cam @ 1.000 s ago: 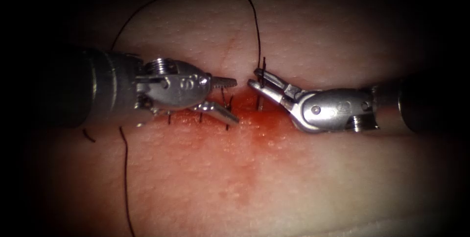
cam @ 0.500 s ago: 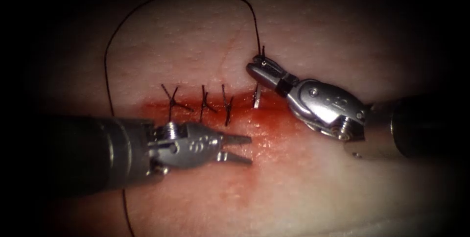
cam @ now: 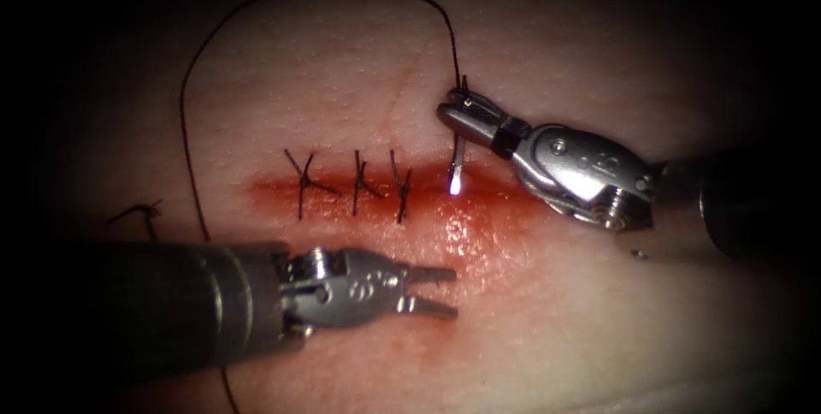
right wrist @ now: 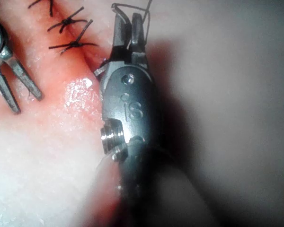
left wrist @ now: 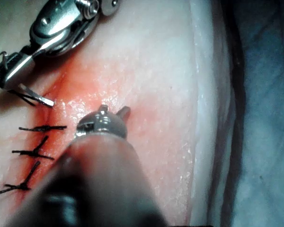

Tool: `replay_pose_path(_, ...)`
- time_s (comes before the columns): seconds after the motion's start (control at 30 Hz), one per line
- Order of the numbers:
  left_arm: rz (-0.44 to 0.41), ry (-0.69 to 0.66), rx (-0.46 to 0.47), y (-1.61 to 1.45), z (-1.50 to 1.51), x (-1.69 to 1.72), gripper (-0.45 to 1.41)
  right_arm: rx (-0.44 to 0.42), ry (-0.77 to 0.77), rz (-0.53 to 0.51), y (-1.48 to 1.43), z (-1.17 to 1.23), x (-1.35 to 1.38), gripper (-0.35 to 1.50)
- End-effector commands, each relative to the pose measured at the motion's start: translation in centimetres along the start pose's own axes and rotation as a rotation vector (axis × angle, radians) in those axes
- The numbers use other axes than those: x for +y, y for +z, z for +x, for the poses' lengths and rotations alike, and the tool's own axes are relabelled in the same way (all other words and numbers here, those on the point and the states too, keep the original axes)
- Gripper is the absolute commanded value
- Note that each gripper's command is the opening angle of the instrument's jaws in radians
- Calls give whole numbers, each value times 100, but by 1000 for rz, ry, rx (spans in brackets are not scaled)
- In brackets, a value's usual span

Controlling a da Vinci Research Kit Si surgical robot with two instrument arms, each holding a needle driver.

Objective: Wound Closure
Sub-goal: With the right needle driver through the suture needle through the bottom of the wound.

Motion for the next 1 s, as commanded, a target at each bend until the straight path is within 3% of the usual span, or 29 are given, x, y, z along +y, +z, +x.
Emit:
replay_pose_path(0.03,0,1,0,8,-1,-2,4,2,3,5,8,-2,-1,-35)
replay_pose_path(0.23,-8,7,6,11,-10,-12,4,-1,-1,22,8,-1,-4,-35)
replay_pose_path(0.63,-6,21,-12,14,-22,-23,5,-85,200,19,11,-2,-7,-35)
replay_pose_path(0.77,0,21,-28,10,-29,-25,5,-150,341,55,11,-3,-11,-35)
replay_pose_path(1.0,1,23,-33,9,-32,-24,5,-192,475,92,11,-4,-13,-35)
